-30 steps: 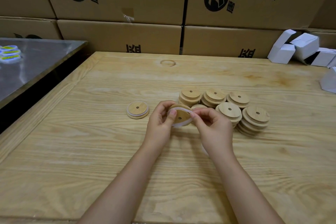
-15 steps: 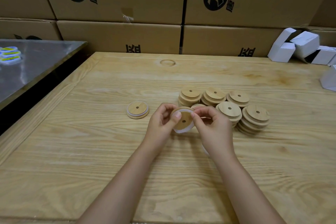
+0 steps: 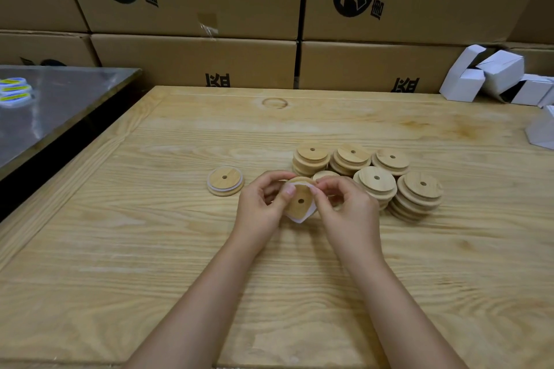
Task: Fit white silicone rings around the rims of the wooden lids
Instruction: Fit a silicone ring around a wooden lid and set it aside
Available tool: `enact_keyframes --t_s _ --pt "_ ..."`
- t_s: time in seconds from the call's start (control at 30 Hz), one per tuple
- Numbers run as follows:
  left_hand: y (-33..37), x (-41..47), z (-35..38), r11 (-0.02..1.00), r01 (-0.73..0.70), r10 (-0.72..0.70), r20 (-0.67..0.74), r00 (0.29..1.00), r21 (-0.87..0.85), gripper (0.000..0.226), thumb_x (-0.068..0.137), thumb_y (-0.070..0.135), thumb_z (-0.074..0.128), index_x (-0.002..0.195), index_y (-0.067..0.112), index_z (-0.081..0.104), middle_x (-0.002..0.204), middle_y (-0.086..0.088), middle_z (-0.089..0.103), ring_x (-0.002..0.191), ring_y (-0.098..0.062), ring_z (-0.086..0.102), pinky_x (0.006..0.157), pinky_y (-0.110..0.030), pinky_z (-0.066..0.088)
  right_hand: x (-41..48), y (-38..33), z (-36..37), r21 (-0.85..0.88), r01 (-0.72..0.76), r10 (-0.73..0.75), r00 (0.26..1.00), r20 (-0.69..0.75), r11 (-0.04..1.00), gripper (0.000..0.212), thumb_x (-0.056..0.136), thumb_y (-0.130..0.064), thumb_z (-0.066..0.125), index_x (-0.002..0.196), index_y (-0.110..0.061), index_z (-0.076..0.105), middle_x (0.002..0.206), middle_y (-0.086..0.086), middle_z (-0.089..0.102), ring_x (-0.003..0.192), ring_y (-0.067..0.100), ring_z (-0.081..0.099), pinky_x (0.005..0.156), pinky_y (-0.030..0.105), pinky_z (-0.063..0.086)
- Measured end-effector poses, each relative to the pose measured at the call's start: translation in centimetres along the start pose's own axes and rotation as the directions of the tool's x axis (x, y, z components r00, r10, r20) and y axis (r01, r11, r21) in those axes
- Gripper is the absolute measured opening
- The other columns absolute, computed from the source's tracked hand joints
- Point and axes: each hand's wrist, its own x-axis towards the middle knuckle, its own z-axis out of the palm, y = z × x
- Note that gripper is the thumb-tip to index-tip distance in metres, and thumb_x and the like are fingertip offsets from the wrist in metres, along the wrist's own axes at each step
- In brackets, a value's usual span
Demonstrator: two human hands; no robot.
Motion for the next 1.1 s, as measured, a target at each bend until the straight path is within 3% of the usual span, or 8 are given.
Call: enact_keyframes --t_s 0.1,0.23,0.37,0.57,0.73,0.9,1.0,1.1 --pt "0.05 0.14 0.18 1.0 -0.005 0.005 -0.002 1.0 -0.028 0.026 0.087 -0.008 0.055 0.093 0.018 0.061 0.091 -0.001 0.066 0.086 -0.011 0.064 0.081 -0.032 0.05 0.04 0.05 0.14 0.073 -0.058 0.058 0.998 -0.002 0.996 0.007 0.08 -0.008 0.07 0.076 -0.014 0.067 0.083 -0.006 0.068 0.081 0.009 0.063 0.072 0.016 0.048" --pt "0.05 0.22 0.25 0.999 -0.029 0.03 0.029 0.999 -0.035 0.025 0.089 -0.009 0.051 0.095 0.014 0.057 0.093 -0.007 0.062 0.086 -0.015 0.059 0.079 -0.03 0.047 0.15 0.17 0.29 0.213 -0.161 0.16 0.987 0.025 0.964 0.011 0.08 -0.005 0.069 0.074 -0.014 0.068 0.083 -0.004 0.069 0.078 0.007 0.065 0.07 0.017 0.05" --pt "-0.03 0.24 0.11 0.994 0.004 -0.001 0.033 0.999 -0.111 0.026 0.089 -0.01 0.049 0.094 0.014 0.058 0.088 0.0 0.063 0.083 -0.008 0.059 0.079 -0.03 0.046 0.46 0.3 0.05 0.285 -0.223 0.209 0.975 0.08 0.932 0.016 0.079 -0.004 0.07 0.069 -0.017 0.067 0.081 -0.005 0.07 0.074 0.006 0.066 0.069 0.019 0.052" --pt "-0.42 0.27 -0.12 0.986 0.01 -0.006 0.028 1.0 -0.163 0.025 0.088 -0.01 0.05 0.094 0.012 0.059 0.081 0.012 0.068 0.077 -0.002 0.061 0.07 -0.017 0.048 0.34 -0.1 -0.31 0.165 -0.107 0.087 0.989 0.123 0.981 0.022 0.078 -0.003 0.069 0.069 -0.021 0.064 0.083 -0.007 0.066 0.078 0.005 0.062 0.068 0.014 0.047" --pt "-0.54 0.28 -0.09 0.979 0.031 -0.029 0.014 0.999 -0.201 0.024 0.087 -0.008 0.052 0.094 0.013 0.059 0.081 0.011 0.068 0.08 -0.008 0.062 0.073 -0.024 0.05 0.06 -0.26 -0.16 0.025 -0.046 0.043 0.994 0.104 0.999 0.009 0.079 -0.009 0.07 0.078 -0.015 0.063 0.083 -0.003 0.064 0.082 0.014 0.061 0.076 0.025 0.048" --pt "-0.49 0.21 0.48 0.964 0.092 -0.092 0.01 0.996 -0.251 0.023 0.09 -0.009 0.048 0.095 0.013 0.054 0.076 0.014 0.069 0.072 0.0 0.063 0.061 -0.018 0.052 -0.21 -0.56 0.05 -0.133 0.107 -0.109 0.994 -0.008 0.985 0.008 0.077 -0.003 0.069 0.079 -0.007 0.063 0.078 -0.004 0.061 0.076 0.011 0.056 0.069 0.007 0.038" --pt "-0.31 0.11 0.47 0.961 0.101 -0.095 0.035 0.995 -0.256 0.021 0.09 -0.006 0.049 0.097 0.014 0.053 0.079 0.012 0.069 0.072 -0.001 0.064 0.06 -0.024 0.055 -0.17 -0.5 -0.08 -0.106 0.101 -0.107 0.993 -0.058 0.989 0.009 0.078 -0.002 0.069 0.079 -0.009 0.064 0.076 -0.005 0.063 0.073 0.01 0.059 0.068 0.01 0.04" --pt "-0.25 -0.01 0.26 0.99 0.053 -0.044 0.068 0.997 -0.13 0.024 0.089 -0.003 0.054 0.103 0.016 0.056 0.093 0.003 0.067 0.084 -0.01 0.065 0.067 -0.038 0.059 0.04 -0.23 -0.33 -0.013 0.004 -0.005 0.998 -0.06 1.0 0.013 0.081 -0.005 0.067 0.08 -0.018 0.065 0.076 -0.007 0.066 0.075 0.009 0.062 0.07 0.017 0.046"
